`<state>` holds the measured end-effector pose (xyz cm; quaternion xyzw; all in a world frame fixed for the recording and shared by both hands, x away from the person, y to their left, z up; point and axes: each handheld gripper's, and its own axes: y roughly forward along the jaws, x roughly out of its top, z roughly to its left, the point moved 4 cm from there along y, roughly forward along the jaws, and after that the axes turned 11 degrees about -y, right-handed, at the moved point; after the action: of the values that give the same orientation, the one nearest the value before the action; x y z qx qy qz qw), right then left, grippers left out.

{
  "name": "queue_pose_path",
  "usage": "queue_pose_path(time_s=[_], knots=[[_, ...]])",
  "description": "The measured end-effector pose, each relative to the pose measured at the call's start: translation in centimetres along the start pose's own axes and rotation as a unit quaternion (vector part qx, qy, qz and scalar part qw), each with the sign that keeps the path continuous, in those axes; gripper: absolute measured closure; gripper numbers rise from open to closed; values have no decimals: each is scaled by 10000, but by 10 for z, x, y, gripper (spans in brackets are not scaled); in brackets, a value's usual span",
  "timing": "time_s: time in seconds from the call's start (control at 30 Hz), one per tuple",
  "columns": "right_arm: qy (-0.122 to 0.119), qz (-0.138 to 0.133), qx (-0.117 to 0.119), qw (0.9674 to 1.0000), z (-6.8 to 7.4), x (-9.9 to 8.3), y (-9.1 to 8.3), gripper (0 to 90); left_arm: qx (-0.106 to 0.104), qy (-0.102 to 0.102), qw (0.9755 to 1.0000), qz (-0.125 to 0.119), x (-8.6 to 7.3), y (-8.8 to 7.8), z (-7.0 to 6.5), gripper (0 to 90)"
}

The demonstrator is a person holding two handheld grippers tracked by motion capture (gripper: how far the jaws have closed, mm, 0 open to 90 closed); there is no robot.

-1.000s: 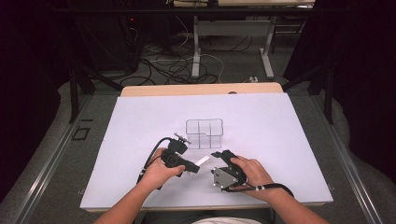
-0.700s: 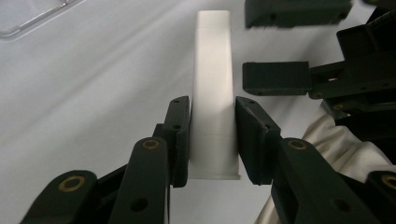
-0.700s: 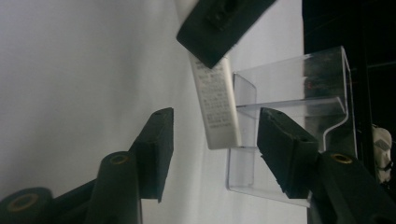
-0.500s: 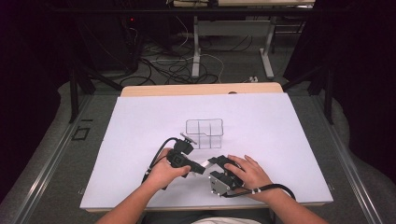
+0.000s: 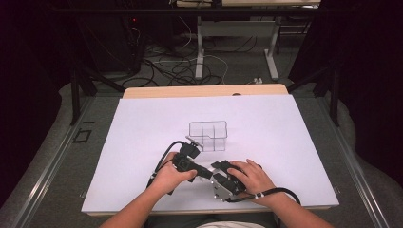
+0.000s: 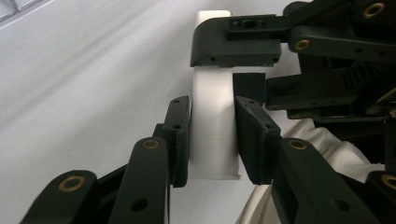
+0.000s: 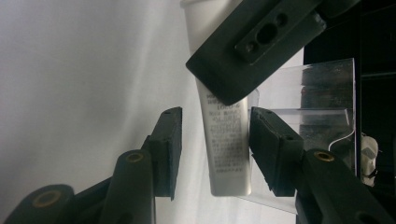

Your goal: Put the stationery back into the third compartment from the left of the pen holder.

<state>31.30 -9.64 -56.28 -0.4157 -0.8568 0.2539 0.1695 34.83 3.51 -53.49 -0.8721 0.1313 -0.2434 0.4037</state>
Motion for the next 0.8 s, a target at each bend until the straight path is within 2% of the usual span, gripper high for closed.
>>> queue_pose_path(time_s=[0.03,0.07,0.1,0.13,0.17,0.2,0.23,0.33,0.47,0.5,0.57,0.6,0.8], knots=[[26,-20,-11,10000,0,1,0,560,-18,14,10000,-8,0,0,-1,671],[-55,214,67,9997,-1,0,-4,568,-15,26,10000,7,-1,1,-2,671],[70,96,99,9999,0,1,-2,574,-18,28,10000,8,-1,1,-3,671],[48,-10,57,10000,0,1,-1,585,-17,41,10000,7,-1,1,-3,672],[-65,-1,70,10000,-1,2,-1,596,-26,36,10000,-16,-2,1,-4,671],[-45,-58,-14,10000,-1,2,-1,603,-39,19,10000,-22,-2,1,-4,671],[-55,-82,0,10000,-1,3,0,609,-51,-2,10000,-35,-2,1,-5,671],[-27,-51,-37,10000,0,4,0,627,-74,39,10000,5,-3,1,-6,671],[-123,-68,-7,9999,1,5,0,660,-85,38,10000,-10,-3,1,-8,671],[-139,-2,53,9999,1,5,-1,668,-90,39,10000,-10,-3,2,-8,671],[-256,-1,-8,9997,0,4,-1,679,-79,54,10000,12,-3,2,-9,671],[-310,-1,100,9995,0,4,0,682,-84,56,9999,1,-3,2,-9,671],[-383,48,104,9992,0,4,0,698,-143,9,9999,-22,-3,2,-7,670]])
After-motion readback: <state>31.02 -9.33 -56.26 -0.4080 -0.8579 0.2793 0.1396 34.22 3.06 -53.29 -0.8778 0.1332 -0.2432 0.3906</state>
